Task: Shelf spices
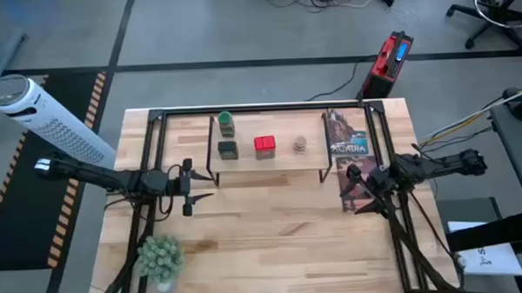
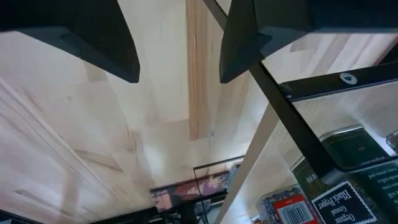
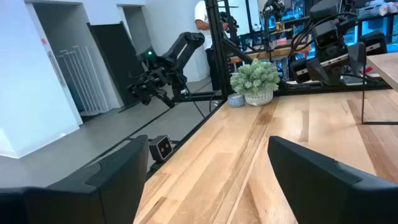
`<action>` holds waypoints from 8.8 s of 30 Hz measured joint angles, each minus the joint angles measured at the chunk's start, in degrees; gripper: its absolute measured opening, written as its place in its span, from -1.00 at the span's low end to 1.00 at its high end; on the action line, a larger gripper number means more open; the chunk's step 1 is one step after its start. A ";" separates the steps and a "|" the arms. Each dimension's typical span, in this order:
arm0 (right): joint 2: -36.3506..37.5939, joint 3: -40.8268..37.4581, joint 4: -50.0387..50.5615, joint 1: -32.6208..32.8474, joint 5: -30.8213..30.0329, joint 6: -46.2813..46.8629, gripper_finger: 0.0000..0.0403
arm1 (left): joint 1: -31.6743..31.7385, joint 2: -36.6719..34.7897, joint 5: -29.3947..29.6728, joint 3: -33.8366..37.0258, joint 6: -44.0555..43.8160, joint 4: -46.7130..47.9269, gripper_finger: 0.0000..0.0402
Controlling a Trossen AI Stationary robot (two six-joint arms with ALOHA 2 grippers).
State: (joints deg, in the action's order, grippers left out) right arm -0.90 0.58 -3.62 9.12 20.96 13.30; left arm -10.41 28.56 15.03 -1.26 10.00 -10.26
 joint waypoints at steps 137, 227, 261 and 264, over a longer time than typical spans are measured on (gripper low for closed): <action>-25.84 28.43 3.24 -0.03 -18.22 1.75 0.14 | -0.02 6.56 -20.98 -26.82 -36.52 9.27 0.05; -81.33 69.53 45.37 -26.04 -22.39 -25.17 -0.19 | 0.00 24.17 9.77 -60.00 -21.24 56.87 0.07; -80.11 73.11 52.83 -20.92 -21.93 -24.87 -0.22 | -0.02 24.76 8.27 -60.00 -22.29 56.15 0.14; -80.09 73.99 53.00 -19.05 -21.90 -24.41 -0.22 | -0.02 24.74 8.24 -60.00 -22.24 56.15 0.14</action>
State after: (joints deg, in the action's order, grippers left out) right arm -80.99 74.57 49.38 -9.94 -0.93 -11.11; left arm -10.44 53.30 23.27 -61.25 -12.24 45.89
